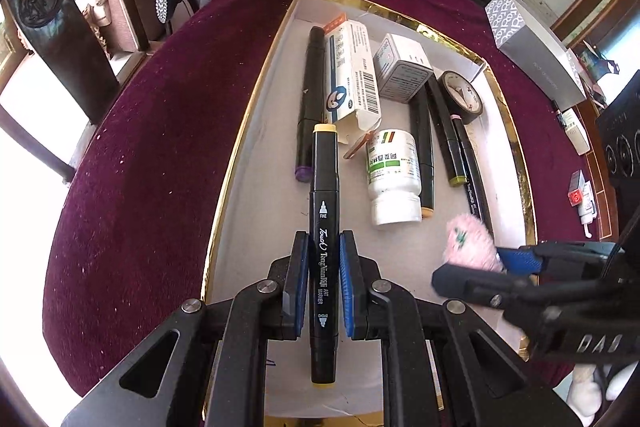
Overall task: Organize objects
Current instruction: 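Carry the marker and pink badge into the lid and open both tools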
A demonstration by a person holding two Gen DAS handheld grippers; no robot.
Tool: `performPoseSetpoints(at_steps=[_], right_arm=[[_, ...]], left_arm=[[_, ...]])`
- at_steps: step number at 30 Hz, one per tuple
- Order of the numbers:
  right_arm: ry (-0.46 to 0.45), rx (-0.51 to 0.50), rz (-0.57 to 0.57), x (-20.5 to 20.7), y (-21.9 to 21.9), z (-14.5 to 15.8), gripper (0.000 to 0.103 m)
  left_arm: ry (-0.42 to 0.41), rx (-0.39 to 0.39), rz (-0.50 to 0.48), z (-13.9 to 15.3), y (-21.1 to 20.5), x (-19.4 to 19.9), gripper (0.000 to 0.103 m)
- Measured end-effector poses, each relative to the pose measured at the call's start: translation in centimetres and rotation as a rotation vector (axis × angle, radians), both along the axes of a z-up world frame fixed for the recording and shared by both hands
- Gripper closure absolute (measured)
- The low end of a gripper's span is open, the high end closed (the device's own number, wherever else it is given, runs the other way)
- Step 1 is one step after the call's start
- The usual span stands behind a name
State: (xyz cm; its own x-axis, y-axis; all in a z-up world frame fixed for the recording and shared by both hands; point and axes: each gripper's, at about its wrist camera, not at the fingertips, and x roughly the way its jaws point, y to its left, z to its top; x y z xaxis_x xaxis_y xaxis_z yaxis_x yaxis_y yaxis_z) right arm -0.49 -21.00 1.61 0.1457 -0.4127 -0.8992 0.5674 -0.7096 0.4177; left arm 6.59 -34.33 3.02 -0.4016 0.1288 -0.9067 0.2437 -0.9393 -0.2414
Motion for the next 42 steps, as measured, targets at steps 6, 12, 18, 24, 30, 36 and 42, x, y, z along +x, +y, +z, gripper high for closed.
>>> performPoseSetpoints(at_steps=[6, 12, 18, 24, 30, 36, 42], right_arm=[[0.020, 0.025, 0.036, 0.9, -1.2, -0.1, 0.062], [0.018, 0.028, 0.057, 1.2, -1.9, -0.3, 0.058], [0.024, 0.024, 0.091, 2.3, -2.2, 0.0, 0.055], [0.066, 0.018, 0.118, 3.3, -2.2, 1.2, 0.054], [0.082, -0.006, 0.103, 3.2, -0.8, 2.2, 0.052], [0.089, -0.034, 0.077, 2.8, 0.9, 3.0, 0.053], [0.091, -0.066, 0.032, 2.0, 3.7, 3.7, 0.053]], left_arm=[[0.006, -0.063, 0.004, 0.7, 0.0, -0.1, 0.091], [0.019, -0.124, 0.024, 2.5, -0.3, 0.1, 0.069], [0.036, -0.181, 0.043, 4.6, -0.3, 0.3, 0.059], [0.050, -0.250, 0.035, 6.2, 0.8, 0.3, 0.059], [0.068, -0.293, 0.023, 7.4, 2.3, 0.3, 0.059], [0.064, -0.300, 0.006, 7.7, 3.9, 0.2, 0.059], [0.064, -0.302, -0.013, 7.9, 5.8, -0.2, 0.059]])
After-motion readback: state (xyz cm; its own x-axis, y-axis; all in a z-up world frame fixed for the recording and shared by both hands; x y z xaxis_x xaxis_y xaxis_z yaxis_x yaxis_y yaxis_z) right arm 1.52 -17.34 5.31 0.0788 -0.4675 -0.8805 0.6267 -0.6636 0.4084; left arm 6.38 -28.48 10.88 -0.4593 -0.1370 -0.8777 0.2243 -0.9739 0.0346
